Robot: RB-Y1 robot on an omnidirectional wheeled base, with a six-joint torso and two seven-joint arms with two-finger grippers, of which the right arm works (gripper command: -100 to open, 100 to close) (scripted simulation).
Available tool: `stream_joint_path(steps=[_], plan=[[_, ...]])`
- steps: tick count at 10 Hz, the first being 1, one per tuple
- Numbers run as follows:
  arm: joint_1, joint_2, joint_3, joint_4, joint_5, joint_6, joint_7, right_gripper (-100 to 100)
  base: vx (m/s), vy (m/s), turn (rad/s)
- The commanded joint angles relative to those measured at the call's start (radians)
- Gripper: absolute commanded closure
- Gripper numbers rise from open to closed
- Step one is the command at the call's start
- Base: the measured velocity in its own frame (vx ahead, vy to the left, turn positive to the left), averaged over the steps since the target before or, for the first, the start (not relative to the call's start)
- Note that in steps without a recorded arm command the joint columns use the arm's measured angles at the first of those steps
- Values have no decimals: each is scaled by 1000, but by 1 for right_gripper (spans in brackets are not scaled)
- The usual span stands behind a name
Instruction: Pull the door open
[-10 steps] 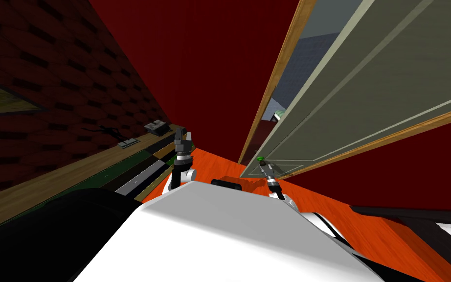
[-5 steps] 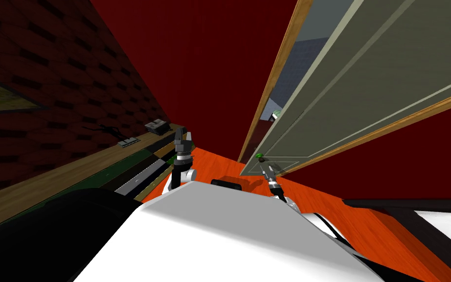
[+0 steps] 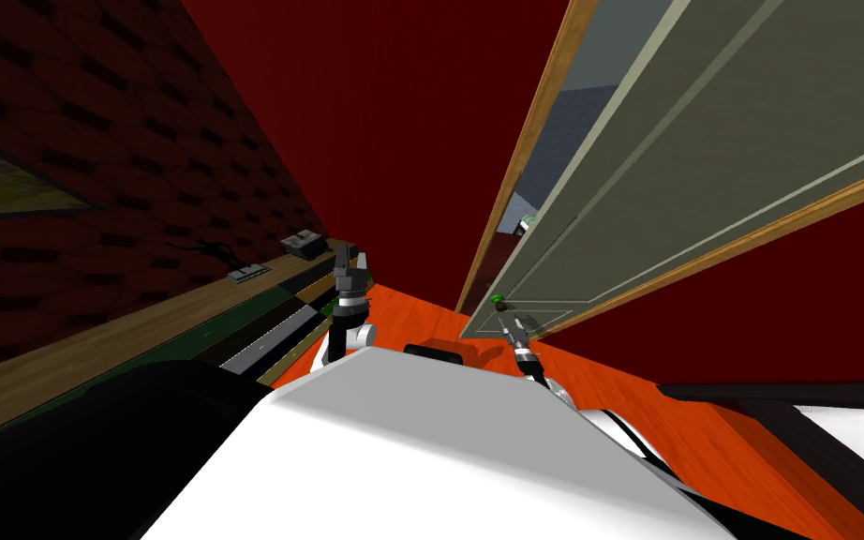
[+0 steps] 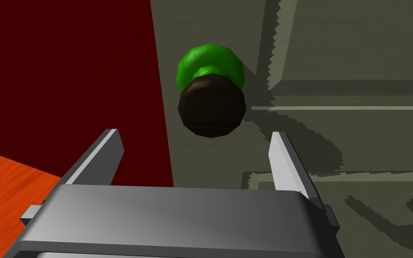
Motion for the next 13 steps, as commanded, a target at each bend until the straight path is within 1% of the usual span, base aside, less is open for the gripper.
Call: stream_joint_path(steps=[1, 3, 4, 6, 7, 8, 13], plan=[[3, 7, -7, -26, -5, 26, 14, -100, 159, -34, 64], [3, 7, -7, -14, -5, 26, 14, -100, 111, -14, 9], [-5, 18, -13, -26, -9, 38, 26, -100, 117, -16, 47], [-5, 18, -13, -26, -9, 38, 26, -100, 100, -8, 21], [1, 16, -13, -38, -9, 46, 27, -100, 19, 0, 0], [1, 16, -13, -38, -9, 46, 27, 100, 0, 0, 0], [1, 16, -13, -38, -9, 46, 27, 100, -1, 0, 1]])
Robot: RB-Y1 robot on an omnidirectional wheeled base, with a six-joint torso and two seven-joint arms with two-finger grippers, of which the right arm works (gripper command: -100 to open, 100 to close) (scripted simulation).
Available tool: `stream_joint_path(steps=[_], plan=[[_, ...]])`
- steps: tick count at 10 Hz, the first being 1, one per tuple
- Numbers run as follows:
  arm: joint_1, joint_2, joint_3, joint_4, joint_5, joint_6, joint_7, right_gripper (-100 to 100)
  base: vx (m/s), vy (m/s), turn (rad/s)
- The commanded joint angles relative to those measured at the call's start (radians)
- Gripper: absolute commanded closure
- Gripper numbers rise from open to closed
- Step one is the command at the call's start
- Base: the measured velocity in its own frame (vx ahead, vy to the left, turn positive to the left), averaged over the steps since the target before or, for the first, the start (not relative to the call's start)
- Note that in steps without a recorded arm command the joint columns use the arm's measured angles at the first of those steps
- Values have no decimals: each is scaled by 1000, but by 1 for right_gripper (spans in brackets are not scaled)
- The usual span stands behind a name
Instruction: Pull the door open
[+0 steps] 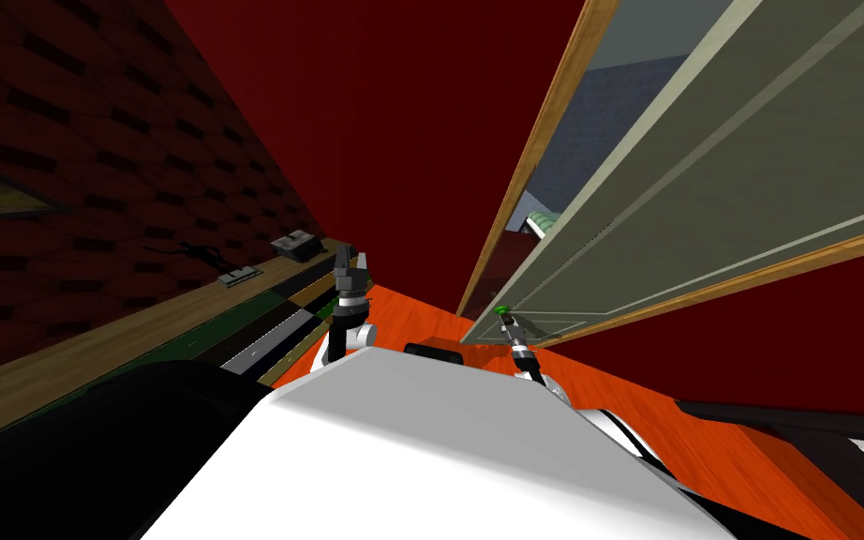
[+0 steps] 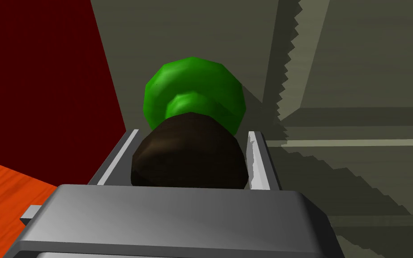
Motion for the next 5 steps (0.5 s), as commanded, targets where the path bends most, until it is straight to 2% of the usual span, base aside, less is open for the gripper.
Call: stream_joint_path(steps=[1, 2, 3, 4, 5], plan=[[14, -12, 12, 1, 8, -24, -15, 100, -164, -93, 229], [14, -12, 12, -6, 8, -24, -15, 100, -181, -127, 142], [14, -12, 12, 1, 8, -24, -15, 100, -72, -45, 13], [25, -22, 21, 2, 14, -45, -27, 100, -95, -45, 117], [25, -22, 21, 2, 14, -45, -27, 100, -124, -70, 88]])
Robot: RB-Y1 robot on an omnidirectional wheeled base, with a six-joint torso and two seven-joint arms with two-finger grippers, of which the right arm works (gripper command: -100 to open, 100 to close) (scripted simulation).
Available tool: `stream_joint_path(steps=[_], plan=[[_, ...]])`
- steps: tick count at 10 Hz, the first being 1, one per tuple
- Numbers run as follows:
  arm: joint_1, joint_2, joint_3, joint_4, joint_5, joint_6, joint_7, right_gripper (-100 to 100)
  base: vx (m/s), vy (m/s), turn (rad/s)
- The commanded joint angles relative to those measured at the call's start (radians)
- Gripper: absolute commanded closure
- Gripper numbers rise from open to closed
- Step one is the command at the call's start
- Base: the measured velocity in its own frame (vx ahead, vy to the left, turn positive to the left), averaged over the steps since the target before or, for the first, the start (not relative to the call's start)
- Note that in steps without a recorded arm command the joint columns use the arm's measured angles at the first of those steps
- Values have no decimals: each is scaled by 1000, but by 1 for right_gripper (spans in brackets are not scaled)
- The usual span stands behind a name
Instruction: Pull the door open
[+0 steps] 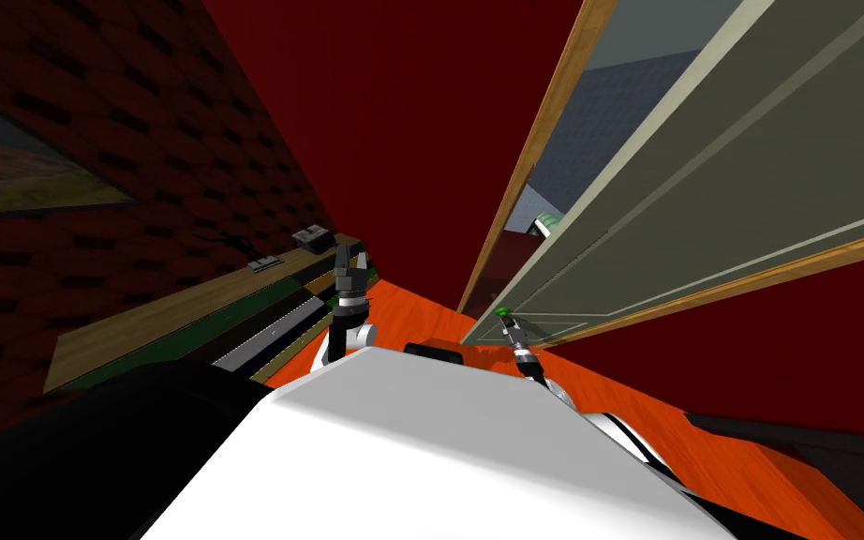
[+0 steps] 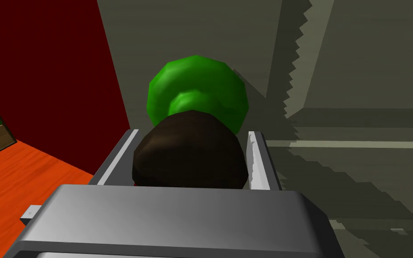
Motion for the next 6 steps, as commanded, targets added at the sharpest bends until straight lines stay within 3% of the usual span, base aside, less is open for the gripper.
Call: stream_joint_path(steps=[1, 6], plan=[[18, -14, 11, -8, 7, -21, -15, 100, -172, -112, 225], [50, -42, 38, -6, 25, -77, -49, 100, -187, -106, 157]])
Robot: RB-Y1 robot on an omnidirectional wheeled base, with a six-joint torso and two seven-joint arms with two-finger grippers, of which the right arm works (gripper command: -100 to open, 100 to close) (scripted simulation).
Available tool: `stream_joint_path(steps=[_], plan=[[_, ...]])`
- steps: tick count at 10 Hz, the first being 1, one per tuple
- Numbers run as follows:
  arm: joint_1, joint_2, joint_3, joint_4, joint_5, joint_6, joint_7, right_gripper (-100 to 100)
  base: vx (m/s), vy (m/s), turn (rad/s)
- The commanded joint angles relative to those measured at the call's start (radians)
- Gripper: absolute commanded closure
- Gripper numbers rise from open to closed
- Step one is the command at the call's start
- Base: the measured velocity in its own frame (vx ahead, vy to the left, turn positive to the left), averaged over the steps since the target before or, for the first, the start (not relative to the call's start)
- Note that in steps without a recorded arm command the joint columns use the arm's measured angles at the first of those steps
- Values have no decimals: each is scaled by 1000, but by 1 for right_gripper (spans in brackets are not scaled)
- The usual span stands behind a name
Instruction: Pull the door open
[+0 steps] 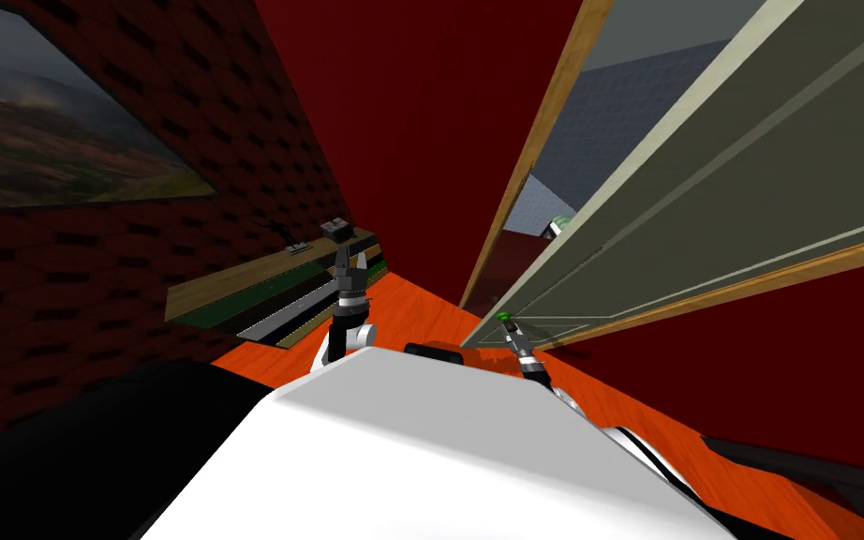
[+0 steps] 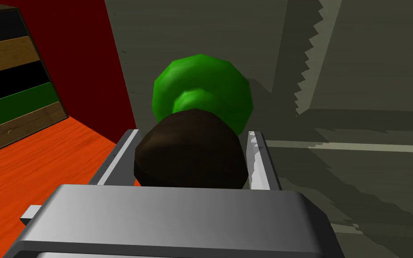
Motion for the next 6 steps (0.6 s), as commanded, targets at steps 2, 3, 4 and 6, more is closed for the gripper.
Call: stream_joint_path(steps=[2, 3, 4, 6], plan=[[-2, 1, 5, 12, 3, -10, -4, 100, -80, -46, 22], [5, -2, 5, 26, 8, -32, -9, 100, -122, -42, 194], [6, -3, 5, 29, 9, -38, -10, 100, -179, -69, 230], [14, -8, 4, 43, 13, -64, -15, 100, -202, -108, 181]])
